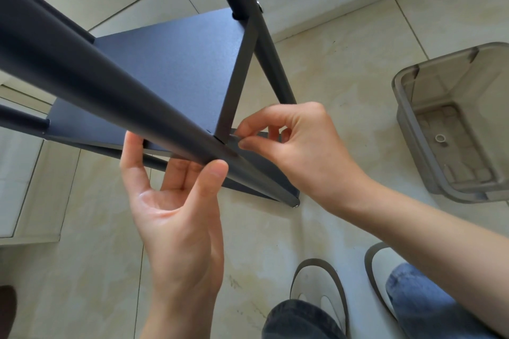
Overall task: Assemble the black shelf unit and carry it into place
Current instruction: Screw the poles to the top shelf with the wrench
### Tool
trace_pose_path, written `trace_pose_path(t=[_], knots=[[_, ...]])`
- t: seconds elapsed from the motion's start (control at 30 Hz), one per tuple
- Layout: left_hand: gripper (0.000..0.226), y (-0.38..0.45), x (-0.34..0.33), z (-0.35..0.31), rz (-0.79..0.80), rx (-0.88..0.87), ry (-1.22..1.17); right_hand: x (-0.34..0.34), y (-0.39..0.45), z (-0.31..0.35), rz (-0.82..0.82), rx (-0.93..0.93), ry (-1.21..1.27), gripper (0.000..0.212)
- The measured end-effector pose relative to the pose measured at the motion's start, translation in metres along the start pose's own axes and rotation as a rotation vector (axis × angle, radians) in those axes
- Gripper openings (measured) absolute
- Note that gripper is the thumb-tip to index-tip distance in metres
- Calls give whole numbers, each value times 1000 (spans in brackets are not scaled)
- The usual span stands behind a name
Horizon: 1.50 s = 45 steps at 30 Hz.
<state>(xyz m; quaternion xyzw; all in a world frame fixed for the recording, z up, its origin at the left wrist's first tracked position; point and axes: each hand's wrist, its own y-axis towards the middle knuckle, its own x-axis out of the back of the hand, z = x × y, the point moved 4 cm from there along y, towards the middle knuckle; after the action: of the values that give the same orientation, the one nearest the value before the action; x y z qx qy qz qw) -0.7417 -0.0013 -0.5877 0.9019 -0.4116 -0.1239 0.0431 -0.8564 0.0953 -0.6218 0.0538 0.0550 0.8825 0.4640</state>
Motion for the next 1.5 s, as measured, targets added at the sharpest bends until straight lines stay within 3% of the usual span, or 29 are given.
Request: trace_pose_path(t=[0.37, 0.57, 0.83, 0.97, 1.03, 1.1, 1.3, 1.5], knots=[[93, 0, 1, 0, -40, 6, 32, -22, 10, 0, 60, -49, -13, 20], [97, -2, 2, -1, -25, -12, 130, -14, 6, -7, 65, -38, 34, 14], [92, -13, 17, -11, -242, -113, 775, 11, 6, -9, 19, -47, 96, 22], [54, -14, 6, -19, -115, -331, 997, 13, 13, 3, 53, -40, 160, 22], [27, -16, -3, -19, -36, -396, 999, 15, 17, 7, 71, -23, 152, 21], [14, -17, -7, -18, -7, -411, 965, 18, 20, 6, 86, -10, 141, 20], [24, -14, -4, -18, -12, -435, 921, 14, 21, 1, 129, -98, 223, 22], [28, -13, -1, -17, 12, -453, 887, 12, 21, 0, 115, -70, 243, 25]])
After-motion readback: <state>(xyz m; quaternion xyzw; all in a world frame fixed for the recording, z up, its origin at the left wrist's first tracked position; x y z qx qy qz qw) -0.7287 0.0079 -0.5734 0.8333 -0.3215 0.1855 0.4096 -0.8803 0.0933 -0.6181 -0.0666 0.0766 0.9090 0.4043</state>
